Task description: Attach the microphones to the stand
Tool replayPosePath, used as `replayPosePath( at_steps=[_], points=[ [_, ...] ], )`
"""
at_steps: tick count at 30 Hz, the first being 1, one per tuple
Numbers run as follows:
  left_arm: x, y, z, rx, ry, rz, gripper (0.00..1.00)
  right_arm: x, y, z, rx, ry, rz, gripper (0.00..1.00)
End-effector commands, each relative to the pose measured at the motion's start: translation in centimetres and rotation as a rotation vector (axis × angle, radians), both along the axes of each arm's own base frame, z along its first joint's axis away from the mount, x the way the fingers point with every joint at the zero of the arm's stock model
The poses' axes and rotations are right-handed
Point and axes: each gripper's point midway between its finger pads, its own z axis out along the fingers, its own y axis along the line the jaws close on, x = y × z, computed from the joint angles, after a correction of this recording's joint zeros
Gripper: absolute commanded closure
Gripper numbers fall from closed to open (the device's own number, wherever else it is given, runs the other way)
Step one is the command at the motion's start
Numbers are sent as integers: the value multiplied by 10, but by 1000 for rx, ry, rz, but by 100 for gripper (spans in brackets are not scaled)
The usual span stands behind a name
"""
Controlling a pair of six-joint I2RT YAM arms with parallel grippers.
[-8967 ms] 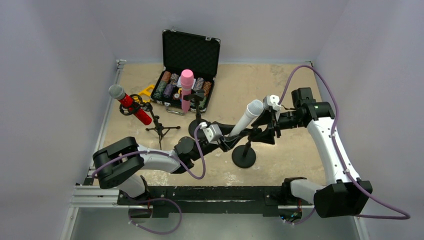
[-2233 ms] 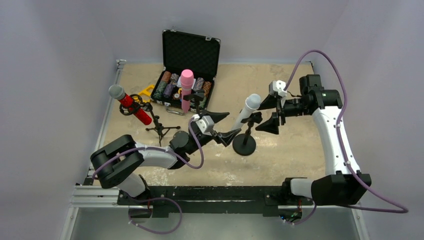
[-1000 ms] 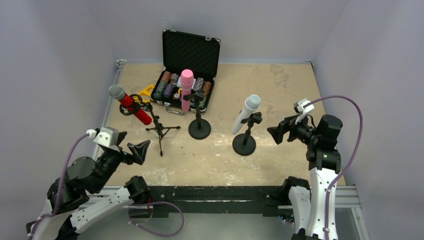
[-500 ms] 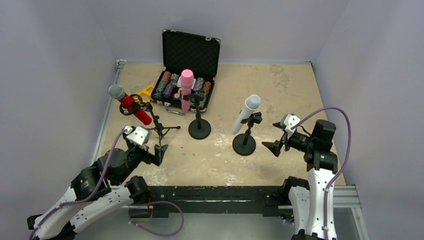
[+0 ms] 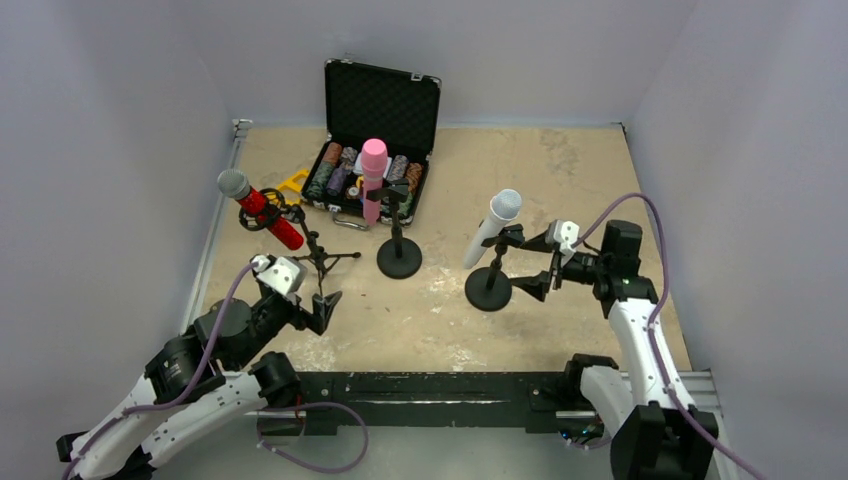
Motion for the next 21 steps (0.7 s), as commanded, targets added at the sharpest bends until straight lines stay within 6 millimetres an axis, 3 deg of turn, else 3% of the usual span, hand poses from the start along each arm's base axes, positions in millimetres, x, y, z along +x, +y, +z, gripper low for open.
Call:
replayPosePath(
  at_steps=[1,6,13,16,19,21],
  points=[
    [3,-6,3,2,-21,-16,0,18,20,20,26,-70,70,20],
    [4,-6,2,4,-20,-15,0,32,31,18,52,-40,111,28],
    [5,-6,2,7,-21,-13,0,34,53,21,84,1,225,52],
    [5,-6,2,7,-23,-11,0,38,57,24,92,-9,258,72],
    [5,-6,2,7,-23,-11,0,42,58,28,89,-34,284,100],
    [6,-6,2,8,-25,-10,0,48,61,36,94,-63,307,100]
  ],
)
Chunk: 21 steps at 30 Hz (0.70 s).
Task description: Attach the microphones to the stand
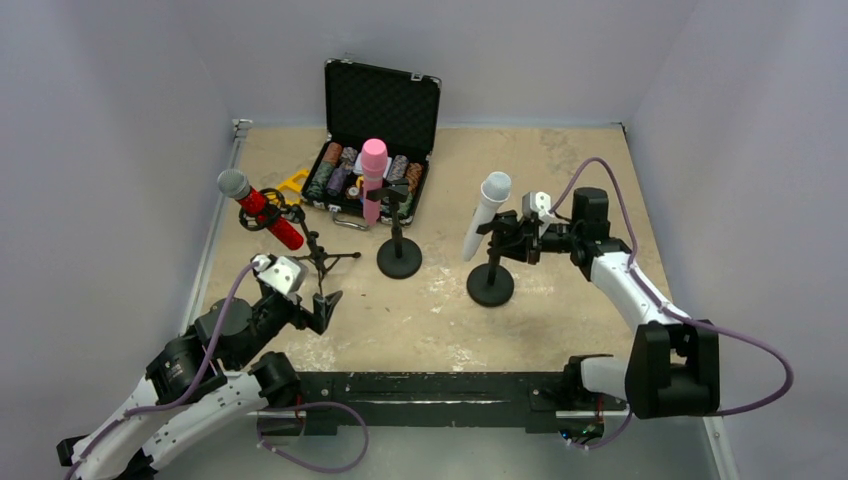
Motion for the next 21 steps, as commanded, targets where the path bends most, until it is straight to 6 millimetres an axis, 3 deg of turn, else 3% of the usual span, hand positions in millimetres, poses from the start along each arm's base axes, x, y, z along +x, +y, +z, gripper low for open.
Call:
replayPosePath(
  at_steps=[1,5,9,15,21],
  points=[
    [4,-5,4,-2,-27,-9,0,15,9,40,42,-154,87,100],
    [5,-5,4,-2,-29,-7,0,45,24,61,40,-189,111,100],
    [5,-3,4,-6,-34,0,0,91,47,81,44,-223,102,100],
    [7,-2,4,-3,-39,6,0,162,67,82,27,-195,34,100],
    [8,-4,2,4,-36,3,0,192,75,69,21,-151,5,100]
  ],
)
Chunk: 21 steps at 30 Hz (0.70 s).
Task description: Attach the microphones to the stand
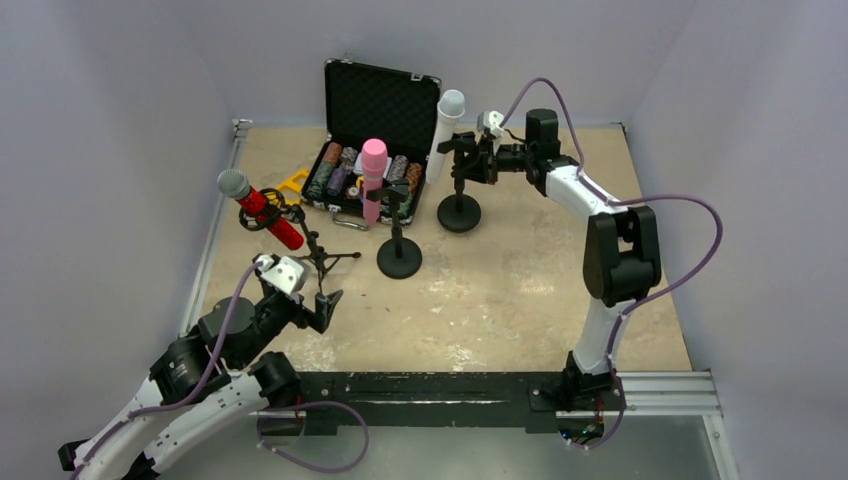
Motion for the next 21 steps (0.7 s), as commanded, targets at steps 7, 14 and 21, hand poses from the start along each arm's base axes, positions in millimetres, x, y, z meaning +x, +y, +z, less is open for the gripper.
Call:
replayPosePath(
  at_steps=[7,14,21],
  points=[
    [4,-5,6,-12,-31,-9,0,11,2,30,18,-61,-32,81],
    [2,-6,7,-13,-32,-26,0,3,-23,29,4,-23,-127,55],
    [0,-9,7,-14,-34,-47,0,-21,-71,32,7,-6,-241,31]
  ],
)
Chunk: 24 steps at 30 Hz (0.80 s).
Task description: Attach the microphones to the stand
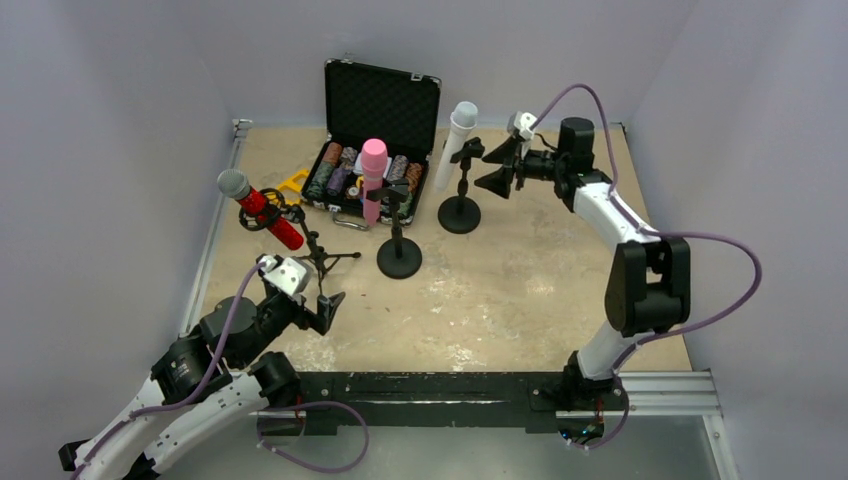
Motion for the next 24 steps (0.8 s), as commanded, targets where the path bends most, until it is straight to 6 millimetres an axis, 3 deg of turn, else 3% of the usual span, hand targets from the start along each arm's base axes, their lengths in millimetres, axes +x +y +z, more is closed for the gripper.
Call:
replayPosePath(
  at_steps=[1,8,18,22,24],
  points=[
    [1,-4,10,-18,-37,-25,0,-16,-31,16,8,-44,-82,31],
    [0,-6,10,-20,-34,-32,0,-72,-61,10,-82,-65,-178,25],
    [1,-2,10,-25,-30,-8,0,-171,-90,43,-180,48,-387,19],
    [1,-1,10,-27,-32,-5,0,-187,-105,64,-40,70,-618,13],
    [1,-1,10,-27,-31,-4,0,-189,-122,72,15,57,-751,9]
  ],
)
